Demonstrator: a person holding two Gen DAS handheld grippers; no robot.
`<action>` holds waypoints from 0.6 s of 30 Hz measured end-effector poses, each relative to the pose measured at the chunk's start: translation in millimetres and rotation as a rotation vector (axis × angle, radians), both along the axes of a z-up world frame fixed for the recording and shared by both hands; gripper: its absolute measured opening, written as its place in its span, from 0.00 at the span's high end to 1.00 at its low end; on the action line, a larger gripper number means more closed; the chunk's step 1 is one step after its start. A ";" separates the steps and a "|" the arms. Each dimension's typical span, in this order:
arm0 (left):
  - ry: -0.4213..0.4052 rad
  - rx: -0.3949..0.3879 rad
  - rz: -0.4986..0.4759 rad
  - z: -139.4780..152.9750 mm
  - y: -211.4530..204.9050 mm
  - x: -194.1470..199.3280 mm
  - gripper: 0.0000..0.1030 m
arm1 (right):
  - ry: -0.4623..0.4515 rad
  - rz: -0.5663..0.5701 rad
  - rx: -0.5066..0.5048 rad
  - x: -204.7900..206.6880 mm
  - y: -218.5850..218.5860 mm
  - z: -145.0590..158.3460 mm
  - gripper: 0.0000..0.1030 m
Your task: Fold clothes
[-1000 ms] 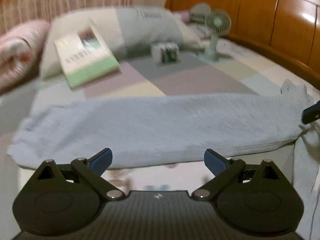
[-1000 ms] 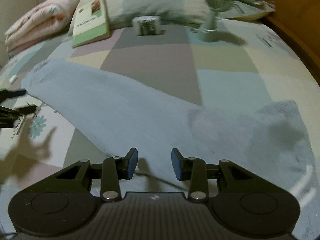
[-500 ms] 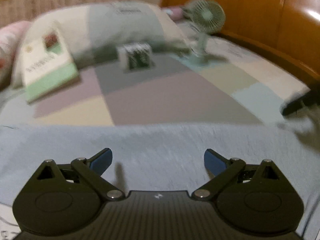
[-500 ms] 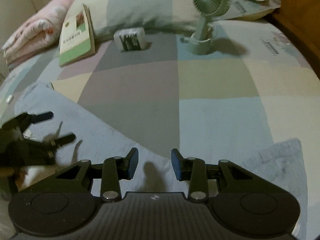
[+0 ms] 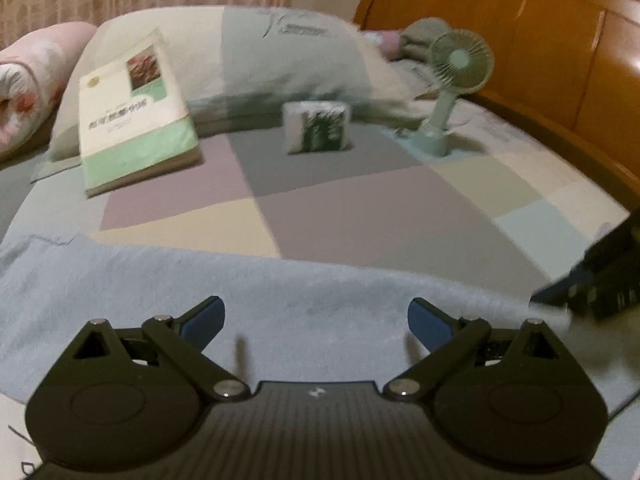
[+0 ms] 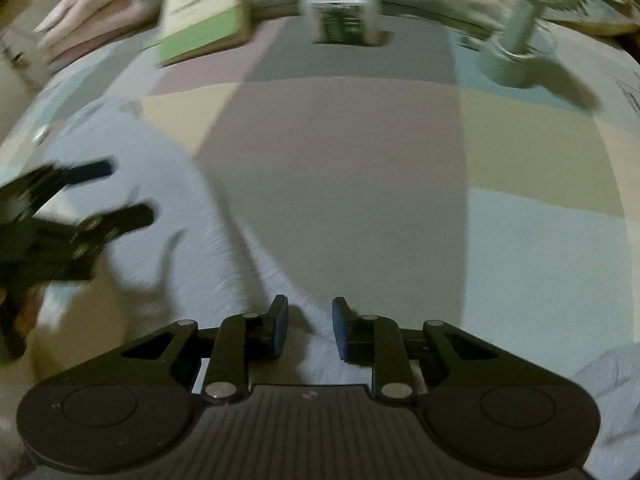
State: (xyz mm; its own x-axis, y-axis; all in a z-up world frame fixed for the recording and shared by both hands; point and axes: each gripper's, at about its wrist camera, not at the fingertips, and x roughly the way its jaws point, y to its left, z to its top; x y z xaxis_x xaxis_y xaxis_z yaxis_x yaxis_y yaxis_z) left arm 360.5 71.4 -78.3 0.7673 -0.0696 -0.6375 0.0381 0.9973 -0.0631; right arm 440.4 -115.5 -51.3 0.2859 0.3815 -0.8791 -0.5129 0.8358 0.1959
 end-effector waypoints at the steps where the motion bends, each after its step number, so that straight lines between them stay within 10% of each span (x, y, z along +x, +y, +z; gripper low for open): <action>1: -0.007 -0.008 -0.014 1.8 -2.5 -1.2 0.05 | -0.004 0.021 -0.014 -10.9 3.5 1.3 0.72; 12: 0.111 0.018 -0.114 -27.0 -32.0 15.8 0.05 | -0.010 -0.040 0.038 -77.7 2.4 -10.2 0.70; 18: 0.129 0.045 -0.114 -31.8 -34.5 17.7 0.04 | -0.128 -0.080 -0.010 -72.8 -28.3 36.4 0.70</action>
